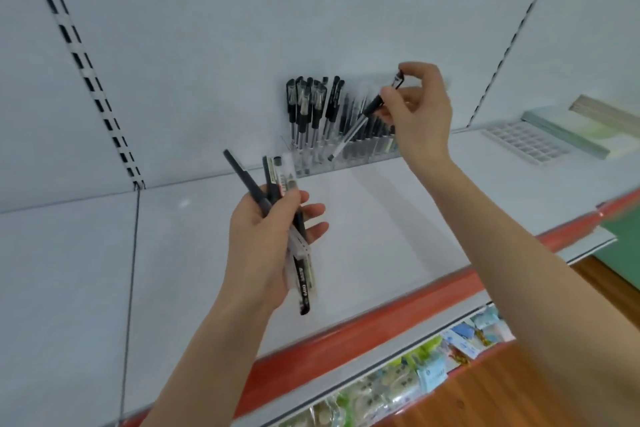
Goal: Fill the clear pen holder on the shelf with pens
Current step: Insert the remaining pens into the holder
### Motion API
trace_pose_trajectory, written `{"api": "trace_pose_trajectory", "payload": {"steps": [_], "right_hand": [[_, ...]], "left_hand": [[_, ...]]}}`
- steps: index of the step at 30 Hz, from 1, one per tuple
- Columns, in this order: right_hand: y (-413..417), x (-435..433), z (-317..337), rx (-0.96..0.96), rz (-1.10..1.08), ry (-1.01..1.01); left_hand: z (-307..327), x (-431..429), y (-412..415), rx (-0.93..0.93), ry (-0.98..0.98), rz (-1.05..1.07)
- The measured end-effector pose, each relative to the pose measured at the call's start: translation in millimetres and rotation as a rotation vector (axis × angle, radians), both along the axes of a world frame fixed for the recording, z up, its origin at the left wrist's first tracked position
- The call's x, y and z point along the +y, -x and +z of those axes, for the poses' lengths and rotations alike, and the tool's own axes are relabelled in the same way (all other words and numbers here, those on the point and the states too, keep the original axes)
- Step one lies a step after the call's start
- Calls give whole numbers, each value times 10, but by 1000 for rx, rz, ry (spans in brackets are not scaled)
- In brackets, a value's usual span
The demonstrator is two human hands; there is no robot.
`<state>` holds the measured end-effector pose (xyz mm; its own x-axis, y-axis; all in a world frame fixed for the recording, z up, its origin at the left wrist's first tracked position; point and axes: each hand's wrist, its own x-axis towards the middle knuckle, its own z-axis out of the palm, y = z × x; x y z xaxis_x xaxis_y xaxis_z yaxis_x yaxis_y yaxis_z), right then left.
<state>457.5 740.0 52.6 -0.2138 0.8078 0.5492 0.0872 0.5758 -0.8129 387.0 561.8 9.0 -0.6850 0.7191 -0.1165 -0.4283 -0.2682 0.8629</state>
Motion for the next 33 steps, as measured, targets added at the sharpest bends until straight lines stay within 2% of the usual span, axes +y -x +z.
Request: {"api": "trace_pose_trajectory", "payload": {"steps": [6, 12, 21, 33], "right_hand": [[365, 276, -33, -132, 83, -89], [449, 490, 140, -132, 170, -164], [497, 680, 203, -280, 498, -239], [504, 826, -86, -418, 688, -355]], "left_hand": [[35, 134, 82, -6, 15, 73], [59, 299, 83, -6, 19, 150], [105, 700, -228, -15, -49, 382], [11, 832, -585, -7, -48, 591]]}}
